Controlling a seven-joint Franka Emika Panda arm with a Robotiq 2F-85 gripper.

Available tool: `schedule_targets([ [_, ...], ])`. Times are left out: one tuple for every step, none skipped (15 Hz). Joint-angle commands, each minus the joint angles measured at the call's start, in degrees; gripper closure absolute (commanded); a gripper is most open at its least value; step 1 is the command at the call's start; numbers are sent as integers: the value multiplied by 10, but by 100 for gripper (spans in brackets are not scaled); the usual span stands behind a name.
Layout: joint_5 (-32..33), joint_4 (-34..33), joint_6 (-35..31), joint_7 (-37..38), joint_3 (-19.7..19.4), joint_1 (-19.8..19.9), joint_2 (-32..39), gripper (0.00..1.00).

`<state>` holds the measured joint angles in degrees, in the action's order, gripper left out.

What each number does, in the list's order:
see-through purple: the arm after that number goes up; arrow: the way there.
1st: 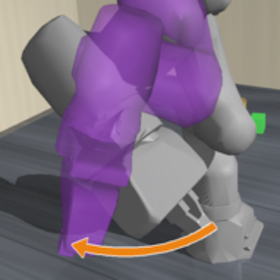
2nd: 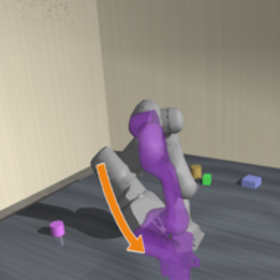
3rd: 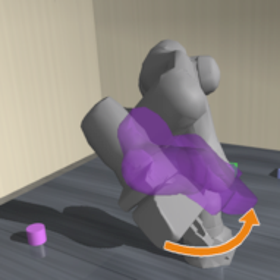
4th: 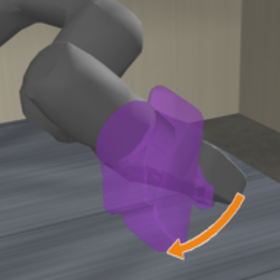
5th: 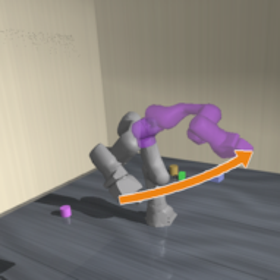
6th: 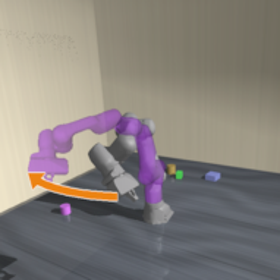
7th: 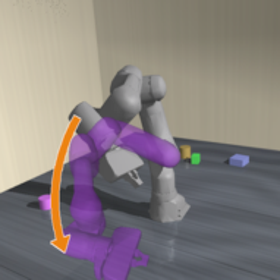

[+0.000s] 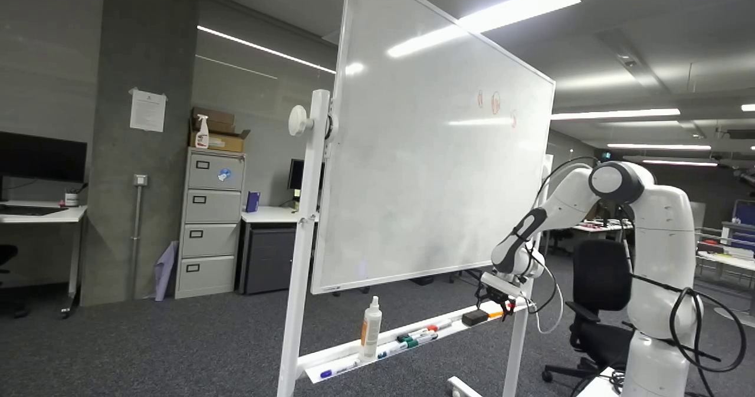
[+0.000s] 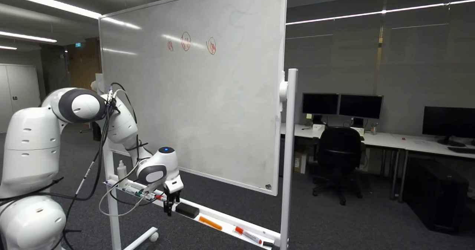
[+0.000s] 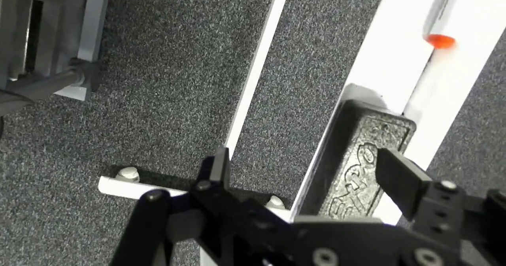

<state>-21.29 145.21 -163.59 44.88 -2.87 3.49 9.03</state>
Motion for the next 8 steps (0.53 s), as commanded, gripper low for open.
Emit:
schedule_targets([
  [-2, 0, -96, 57, -12, -28, 41, 0],
  [0, 1, -129, 73, -18, -39, 54, 0],
  [-3, -1, -148, 83, -21, -47, 65, 0],
  [-4, -3, -165, 94, -28, -59, 75, 0],
  [3, -3, -175, 108, -33, -68, 83, 0],
  [4, -4, -184, 116, -43, -82, 88, 0],
  [3, -7, -183, 119, -50, -89, 91, 0],
  [4, -8, -178, 120, -60, -97, 89, 0],
])
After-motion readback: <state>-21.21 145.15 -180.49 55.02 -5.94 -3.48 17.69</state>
